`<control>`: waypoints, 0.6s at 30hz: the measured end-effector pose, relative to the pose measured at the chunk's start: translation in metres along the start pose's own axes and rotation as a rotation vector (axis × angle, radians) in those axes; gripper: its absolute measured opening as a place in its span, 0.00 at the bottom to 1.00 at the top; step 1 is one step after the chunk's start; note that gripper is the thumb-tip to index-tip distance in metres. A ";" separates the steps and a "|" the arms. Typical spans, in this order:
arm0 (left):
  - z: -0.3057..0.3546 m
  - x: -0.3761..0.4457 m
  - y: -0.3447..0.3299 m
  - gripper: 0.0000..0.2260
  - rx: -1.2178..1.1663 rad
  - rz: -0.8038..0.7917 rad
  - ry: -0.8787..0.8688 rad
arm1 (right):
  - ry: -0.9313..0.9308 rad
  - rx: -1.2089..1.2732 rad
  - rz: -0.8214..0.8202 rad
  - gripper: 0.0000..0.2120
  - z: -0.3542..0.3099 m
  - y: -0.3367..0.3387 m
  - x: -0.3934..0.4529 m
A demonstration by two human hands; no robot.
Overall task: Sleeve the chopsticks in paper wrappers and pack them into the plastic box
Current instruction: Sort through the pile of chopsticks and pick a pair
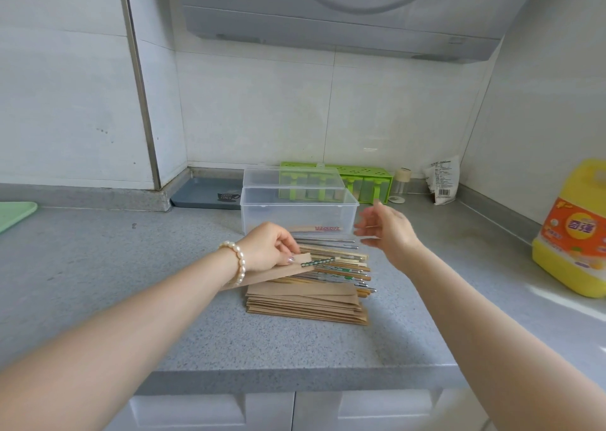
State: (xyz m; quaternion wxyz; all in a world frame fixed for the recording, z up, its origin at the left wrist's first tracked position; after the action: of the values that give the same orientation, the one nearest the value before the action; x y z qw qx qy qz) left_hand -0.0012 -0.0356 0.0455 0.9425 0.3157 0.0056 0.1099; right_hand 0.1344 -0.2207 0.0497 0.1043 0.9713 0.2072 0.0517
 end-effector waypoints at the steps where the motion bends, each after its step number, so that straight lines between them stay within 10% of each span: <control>1: -0.005 0.001 0.002 0.06 0.019 0.016 0.016 | -0.003 -0.048 0.063 0.12 0.006 0.009 0.004; 18: -0.034 0.038 0.003 0.03 0.077 0.246 0.049 | 0.319 -1.377 -0.433 0.29 0.069 -0.025 0.019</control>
State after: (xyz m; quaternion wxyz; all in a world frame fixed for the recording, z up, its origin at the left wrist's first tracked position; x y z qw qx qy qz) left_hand 0.0326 -0.0051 0.0225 0.9087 0.3470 -0.0058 0.2321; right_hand 0.1521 -0.2032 -0.0218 0.6669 0.6038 0.3275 0.2888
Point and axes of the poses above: each hand's wrist, its own x-axis towards the middle knuckle, its own y-axis out of the back of the hand, z = x × y, the point moved 1 cm from there along x, towards the middle knuckle, and after that the axes turned 10 degrees about -x, right-handed, at the moved point
